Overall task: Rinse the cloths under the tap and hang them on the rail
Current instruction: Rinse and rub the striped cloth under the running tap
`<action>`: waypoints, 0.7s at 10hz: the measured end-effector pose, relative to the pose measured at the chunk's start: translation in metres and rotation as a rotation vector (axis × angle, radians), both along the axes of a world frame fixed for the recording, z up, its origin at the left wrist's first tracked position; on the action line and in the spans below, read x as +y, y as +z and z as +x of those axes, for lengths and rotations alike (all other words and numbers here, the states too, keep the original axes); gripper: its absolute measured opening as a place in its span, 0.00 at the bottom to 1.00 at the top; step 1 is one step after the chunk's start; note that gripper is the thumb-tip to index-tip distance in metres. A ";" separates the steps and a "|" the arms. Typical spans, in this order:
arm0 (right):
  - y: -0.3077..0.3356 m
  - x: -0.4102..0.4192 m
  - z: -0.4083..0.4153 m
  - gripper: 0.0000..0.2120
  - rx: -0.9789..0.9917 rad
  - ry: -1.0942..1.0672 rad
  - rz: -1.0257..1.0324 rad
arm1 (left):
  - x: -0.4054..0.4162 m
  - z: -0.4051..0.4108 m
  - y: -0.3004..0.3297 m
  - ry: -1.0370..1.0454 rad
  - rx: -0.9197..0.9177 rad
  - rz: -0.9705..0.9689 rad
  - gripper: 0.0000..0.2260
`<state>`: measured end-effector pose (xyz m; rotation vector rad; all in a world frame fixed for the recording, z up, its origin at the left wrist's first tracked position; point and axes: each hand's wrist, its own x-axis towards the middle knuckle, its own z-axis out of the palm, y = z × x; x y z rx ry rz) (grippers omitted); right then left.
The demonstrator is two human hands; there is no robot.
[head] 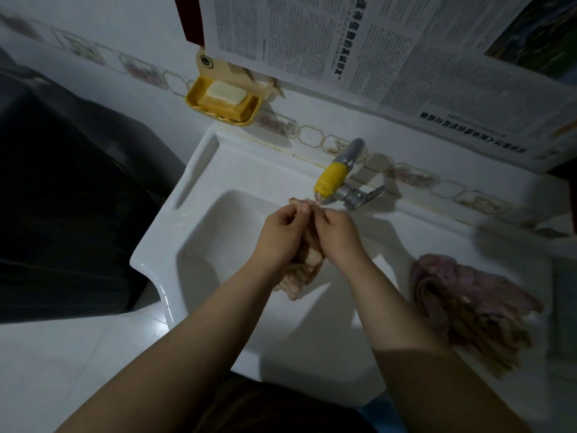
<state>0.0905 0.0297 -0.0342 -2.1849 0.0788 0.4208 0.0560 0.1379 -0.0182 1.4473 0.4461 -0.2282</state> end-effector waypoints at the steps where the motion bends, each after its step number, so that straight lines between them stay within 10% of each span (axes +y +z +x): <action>1: -0.007 0.000 0.008 0.16 -0.116 -0.148 -0.030 | 0.001 0.001 -0.012 0.078 0.015 0.222 0.13; 7: -0.003 0.025 0.021 0.16 -0.064 -0.244 -0.033 | -0.016 0.040 -0.013 0.131 0.412 -0.171 0.18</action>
